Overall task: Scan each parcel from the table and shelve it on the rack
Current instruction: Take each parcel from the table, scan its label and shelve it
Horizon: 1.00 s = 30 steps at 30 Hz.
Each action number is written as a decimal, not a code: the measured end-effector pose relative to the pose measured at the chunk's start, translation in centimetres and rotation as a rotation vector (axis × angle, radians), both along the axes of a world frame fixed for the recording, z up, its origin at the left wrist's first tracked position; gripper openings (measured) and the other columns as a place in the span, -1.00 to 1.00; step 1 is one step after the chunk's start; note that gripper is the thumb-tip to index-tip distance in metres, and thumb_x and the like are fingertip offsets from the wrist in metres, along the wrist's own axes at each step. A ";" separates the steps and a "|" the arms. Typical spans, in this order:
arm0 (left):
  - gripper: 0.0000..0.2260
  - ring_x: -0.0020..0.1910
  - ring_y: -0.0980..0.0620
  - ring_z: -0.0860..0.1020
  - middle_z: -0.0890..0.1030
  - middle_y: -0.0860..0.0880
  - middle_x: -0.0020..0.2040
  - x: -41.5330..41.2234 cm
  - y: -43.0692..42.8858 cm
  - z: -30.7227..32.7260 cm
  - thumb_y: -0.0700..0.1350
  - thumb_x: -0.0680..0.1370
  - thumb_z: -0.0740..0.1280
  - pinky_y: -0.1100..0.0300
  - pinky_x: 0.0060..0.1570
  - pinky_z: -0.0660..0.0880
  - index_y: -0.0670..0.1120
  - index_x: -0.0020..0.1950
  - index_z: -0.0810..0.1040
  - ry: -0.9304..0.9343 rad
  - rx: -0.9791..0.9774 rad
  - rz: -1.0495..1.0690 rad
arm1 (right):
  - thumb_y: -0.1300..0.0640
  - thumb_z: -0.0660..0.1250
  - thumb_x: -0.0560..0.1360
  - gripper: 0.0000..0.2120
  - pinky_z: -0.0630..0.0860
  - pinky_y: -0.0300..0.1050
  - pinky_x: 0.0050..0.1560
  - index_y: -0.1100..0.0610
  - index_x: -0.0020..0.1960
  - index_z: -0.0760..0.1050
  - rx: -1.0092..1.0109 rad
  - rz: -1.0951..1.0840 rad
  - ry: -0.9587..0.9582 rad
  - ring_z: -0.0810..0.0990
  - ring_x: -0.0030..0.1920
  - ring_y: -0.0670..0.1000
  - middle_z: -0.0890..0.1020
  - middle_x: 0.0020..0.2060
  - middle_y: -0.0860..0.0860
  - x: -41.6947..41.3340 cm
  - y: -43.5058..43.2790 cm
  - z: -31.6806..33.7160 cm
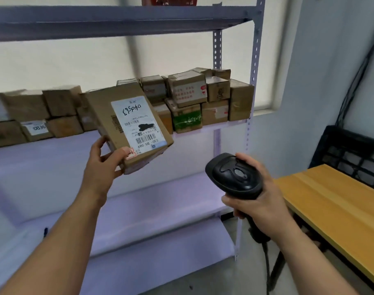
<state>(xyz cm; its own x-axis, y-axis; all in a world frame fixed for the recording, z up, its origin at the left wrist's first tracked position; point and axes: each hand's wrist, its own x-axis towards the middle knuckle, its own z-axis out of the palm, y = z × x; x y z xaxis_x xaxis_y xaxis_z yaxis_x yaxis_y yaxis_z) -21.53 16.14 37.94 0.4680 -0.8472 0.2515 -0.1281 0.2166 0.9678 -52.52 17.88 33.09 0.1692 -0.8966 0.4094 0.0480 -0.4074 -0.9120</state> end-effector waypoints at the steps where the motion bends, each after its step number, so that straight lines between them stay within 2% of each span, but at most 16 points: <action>1: -0.53 -0.04 0.10 0.62 0.62 -0.03 0.10 1.4 -0.7 0.4 -0.10 0.56 0.36 0.22 -0.19 0.52 0.10 0.43 0.30 0.003 0.001 0.017 | 0.44 0.55 0.29 -0.18 0.58 -0.12 -0.37 -0.39 0.20 0.47 0.002 0.005 0.008 0.64 -0.20 -0.04 0.58 0.10 -0.19 0.9 -0.6 0.1; 3: -0.51 -0.01 0.08 0.62 0.60 -0.05 0.16 4.0 -2.3 1.1 -0.08 0.56 0.36 0.21 -0.21 0.51 0.08 0.46 0.29 0.017 0.009 0.038 | 0.43 0.56 0.29 -0.17 0.60 -0.09 -0.35 -0.38 0.22 0.45 0.002 0.011 0.024 0.65 -0.19 0.00 0.58 0.09 -0.22 2.7 -1.7 0.6; 6: -0.49 0.05 0.02 0.62 0.59 -0.07 0.22 7.3 -4.8 1.6 -0.04 0.55 0.36 0.19 -0.21 0.51 0.08 0.47 0.28 0.040 0.044 0.046 | 0.42 0.55 0.30 -0.16 0.60 -0.10 -0.34 -0.44 0.18 0.44 0.001 0.004 0.059 0.65 -0.27 -0.05 0.58 0.04 -0.29 5.1 -3.4 1.4; 9: -0.50 0.07 -0.04 0.61 0.59 -0.08 0.21 9.5 -7.3 1.5 0.00 0.55 0.35 0.13 -0.20 0.53 0.09 0.47 0.30 0.038 0.112 0.006 | 0.43 0.55 0.30 -0.16 0.59 -0.13 -0.35 -0.48 0.13 0.44 -0.009 0.009 0.079 0.64 -0.32 -0.09 0.59 0.02 -0.31 7.4 -4.9 2.0; 14: -0.60 0.03 -0.09 0.61 0.61 -0.11 0.15 11.8 -11.1 1.6 0.12 0.55 0.30 0.07 -0.22 0.55 0.02 0.35 0.41 0.025 0.239 -0.067 | 0.45 0.54 0.29 -0.16 0.56 -0.12 -0.37 -0.44 0.15 0.46 -0.002 0.005 0.079 0.63 -0.35 -0.05 0.61 0.02 -0.24 10.3 -7.6 2.2; 17: -0.47 0.05 -0.08 0.61 0.56 -0.12 0.25 13.0 -12.6 1.2 0.26 0.54 0.26 0.02 -0.09 0.59 0.05 0.43 0.36 0.048 0.219 -0.030 | 0.45 0.55 0.29 -0.17 0.56 -0.12 -0.38 -0.41 0.18 0.46 0.003 -0.013 0.078 0.63 -0.34 -0.05 0.61 0.04 -0.21 11.3 -9.0 2.1; 19: -0.33 0.13 -0.06 0.58 0.49 -0.09 0.35 13.3 -13.0 0.8 0.31 0.47 0.29 -0.02 0.08 0.55 0.12 0.51 0.24 -0.049 0.195 -0.069 | 0.45 0.55 0.29 -0.17 0.57 -0.10 -0.37 -0.39 0.21 0.45 0.010 -0.019 0.082 0.64 -0.29 0.00 0.60 0.05 -0.23 11.9 -9.5 2.0; 21: -0.25 0.26 -0.05 0.48 0.45 -0.01 0.37 13.3 -13.3 0.3 0.21 0.43 0.39 0.01 0.17 0.48 0.16 0.54 0.14 -0.216 0.200 -0.131 | 0.44 0.55 0.29 -0.17 0.59 -0.08 -0.34 -0.36 0.23 0.44 0.015 -0.032 0.100 0.66 -0.20 0.05 0.58 0.06 -0.28 12.7 -10.0 1.8; 23: -0.26 0.31 -0.02 0.44 0.44 0.02 0.38 13.2 -13.6 -0.2 0.02 0.48 0.45 0.17 0.05 0.44 0.15 0.55 0.13 -0.277 0.180 -0.118 | 0.43 0.56 0.28 -0.17 0.60 -0.07 -0.33 -0.35 0.26 0.44 0.023 -0.043 0.106 0.66 -0.16 0.05 0.57 0.07 -0.29 13.2 -10.2 1.6; 25: -0.34 0.25 0.03 0.46 0.46 0.01 0.39 13.8 -14.3 -0.7 -0.05 0.52 0.42 0.29 -0.06 0.40 0.12 0.54 0.19 -0.286 0.152 -0.075 | 0.43 0.56 0.28 -0.16 0.60 -0.07 -0.33 -0.34 0.27 0.44 0.033 -0.052 0.109 0.66 -0.18 0.05 0.58 0.08 -0.26 13.8 -10.5 1.3; 27: -0.41 0.20 0.06 0.46 0.47 0.01 0.38 14.5 -14.8 -1.0 -0.04 0.54 0.39 0.23 0.05 0.42 0.12 0.52 0.23 -0.301 0.140 -0.061 | 0.44 0.56 0.28 -0.16 0.60 -0.06 -0.34 -0.34 0.26 0.44 0.035 -0.060 0.112 0.66 -0.20 0.06 0.58 0.07 -0.26 14.3 -10.5 1.2; 30: -0.42 0.26 0.01 0.45 0.47 -0.01 0.38 15.1 -15.4 -1.4 0.02 0.54 0.38 0.05 0.23 0.41 0.14 0.52 0.24 -0.348 0.149 -0.048 | 0.45 0.55 0.28 -0.17 0.60 -0.06 -0.34 -0.35 0.24 0.45 0.049 -0.078 0.107 0.66 -0.23 0.06 0.59 0.06 -0.26 14.8 -10.6 1.1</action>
<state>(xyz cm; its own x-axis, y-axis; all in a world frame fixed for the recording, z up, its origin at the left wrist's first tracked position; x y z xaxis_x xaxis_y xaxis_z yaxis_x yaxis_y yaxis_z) -6.41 0.79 36.51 0.3352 -0.9052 0.2611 -0.4479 0.0907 0.8895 -37.72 7.30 34.15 0.1386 -0.9273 0.3477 -0.0809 -0.3605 -0.9292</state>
